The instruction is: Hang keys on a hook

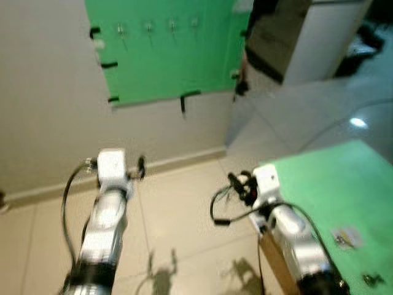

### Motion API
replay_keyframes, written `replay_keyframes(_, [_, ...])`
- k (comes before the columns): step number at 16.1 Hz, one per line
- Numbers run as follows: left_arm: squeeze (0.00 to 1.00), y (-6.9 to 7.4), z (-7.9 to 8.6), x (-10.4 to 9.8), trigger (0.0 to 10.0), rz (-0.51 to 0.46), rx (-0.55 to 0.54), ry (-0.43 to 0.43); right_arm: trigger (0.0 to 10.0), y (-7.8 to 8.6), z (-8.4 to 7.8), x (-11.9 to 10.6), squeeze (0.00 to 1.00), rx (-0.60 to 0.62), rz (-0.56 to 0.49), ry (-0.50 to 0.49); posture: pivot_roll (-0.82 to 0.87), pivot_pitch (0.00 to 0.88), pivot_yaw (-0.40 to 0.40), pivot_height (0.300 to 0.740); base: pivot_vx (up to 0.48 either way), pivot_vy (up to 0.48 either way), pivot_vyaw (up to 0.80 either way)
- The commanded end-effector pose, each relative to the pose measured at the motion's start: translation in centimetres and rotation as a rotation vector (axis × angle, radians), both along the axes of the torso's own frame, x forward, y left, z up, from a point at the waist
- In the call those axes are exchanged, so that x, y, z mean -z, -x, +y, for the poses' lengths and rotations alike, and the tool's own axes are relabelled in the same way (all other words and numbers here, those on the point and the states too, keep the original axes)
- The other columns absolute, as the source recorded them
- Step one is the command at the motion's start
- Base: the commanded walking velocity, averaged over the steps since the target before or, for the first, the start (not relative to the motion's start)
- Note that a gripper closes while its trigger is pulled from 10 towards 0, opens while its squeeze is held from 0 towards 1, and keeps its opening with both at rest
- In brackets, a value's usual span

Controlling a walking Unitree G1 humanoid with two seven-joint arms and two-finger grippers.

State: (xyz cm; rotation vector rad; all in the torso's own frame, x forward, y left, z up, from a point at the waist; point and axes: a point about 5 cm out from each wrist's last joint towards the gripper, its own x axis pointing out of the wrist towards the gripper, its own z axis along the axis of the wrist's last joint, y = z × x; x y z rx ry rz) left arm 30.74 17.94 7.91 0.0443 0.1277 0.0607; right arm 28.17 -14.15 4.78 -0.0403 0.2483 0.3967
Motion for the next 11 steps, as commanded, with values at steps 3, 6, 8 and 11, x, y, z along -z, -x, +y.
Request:
replay_keyframes(3, [0.00, -0.9, 0.4, -0.4, 10.0, 0.002, 0.069, -0.024, 10.0, -1.5, -0.7, -2.5, 0.00, -0.005, -0.062, -0.026, -0.03, 0.000, -0.011, 0.740, 0.000, 0.000, 0.00])
replay_keyframes(6, [0.00, -2.0, 1.1, -1.2, 10.0, -0.005, 0.125, -0.060, 10.0, -3.2, -1.7, -5.9, 0.00, -0.032, -0.166, -0.026, -0.06, 0.000, -0.007, 0.740, 0.000, 0.000, 0.00])
replay_keyframes(8, [0.00, -2.7, 1.3, -1.8, 10.0, -0.014, 0.227, -0.116, 10.0, -3.7, -1.9, -6.9, 0.00, -0.059, -0.172, -0.058, -0.06, 0.000, -0.022, 0.740, 0.000, 0.000, 0.00])
replay_keyframes(11, [0.00, -2.9, 1.0, -3.0, 10.0, -0.074, 0.408, -0.171, 10.0, -3.8, -1.8, -7.4, 0.00, -0.128, -0.158, -0.064, -0.07, 0.000, -0.041, 0.740, 0.000, 0.000, 0.00])
